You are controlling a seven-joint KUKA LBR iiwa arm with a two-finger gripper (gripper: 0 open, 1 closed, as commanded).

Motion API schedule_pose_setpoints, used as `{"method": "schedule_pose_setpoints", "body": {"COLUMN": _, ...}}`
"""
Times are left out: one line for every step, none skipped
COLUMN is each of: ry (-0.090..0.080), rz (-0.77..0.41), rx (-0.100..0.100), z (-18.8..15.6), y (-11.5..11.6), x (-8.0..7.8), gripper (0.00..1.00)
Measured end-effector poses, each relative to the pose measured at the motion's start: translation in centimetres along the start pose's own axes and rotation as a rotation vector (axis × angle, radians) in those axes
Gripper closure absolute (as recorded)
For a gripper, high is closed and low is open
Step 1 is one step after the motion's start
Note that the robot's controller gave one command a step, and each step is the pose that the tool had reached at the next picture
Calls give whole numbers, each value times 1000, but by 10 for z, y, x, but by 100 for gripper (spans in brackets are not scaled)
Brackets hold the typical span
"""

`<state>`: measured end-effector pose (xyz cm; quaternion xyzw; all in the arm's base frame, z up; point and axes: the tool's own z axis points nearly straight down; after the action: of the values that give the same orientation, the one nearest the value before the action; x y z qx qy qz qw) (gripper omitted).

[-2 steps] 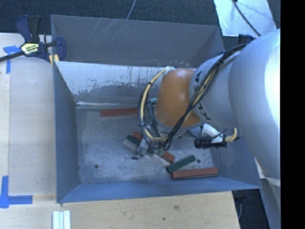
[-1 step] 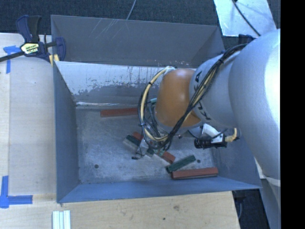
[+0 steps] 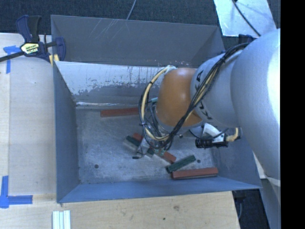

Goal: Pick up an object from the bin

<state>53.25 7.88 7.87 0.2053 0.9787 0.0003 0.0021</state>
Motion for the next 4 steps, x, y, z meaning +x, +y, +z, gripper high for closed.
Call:
{"method": "schedule_pose_setpoints", "body": {"ry": 7, "rz": 0, "rx": 4, "z": -20, "y": -1, "x": 1, "gripper": 100}}
{"method": "schedule_pose_setpoints", "body": {"ry": 7, "rz": -1, "rx": 4, "z": -44, "y": -1, "x": 1, "gripper": 100}}
{"method": "schedule_pose_setpoints", "body": {"ry": 3, "rz": -1, "rx": 1, "z": -65, "y": 0, "x": 0, "gripper": 100}}
{"method": "schedule_pose_setpoints", "body": {"ry": 1, "rz": -2, "rx": 0, "z": -79, "y": 0, "x": 0, "gripper": 100}}
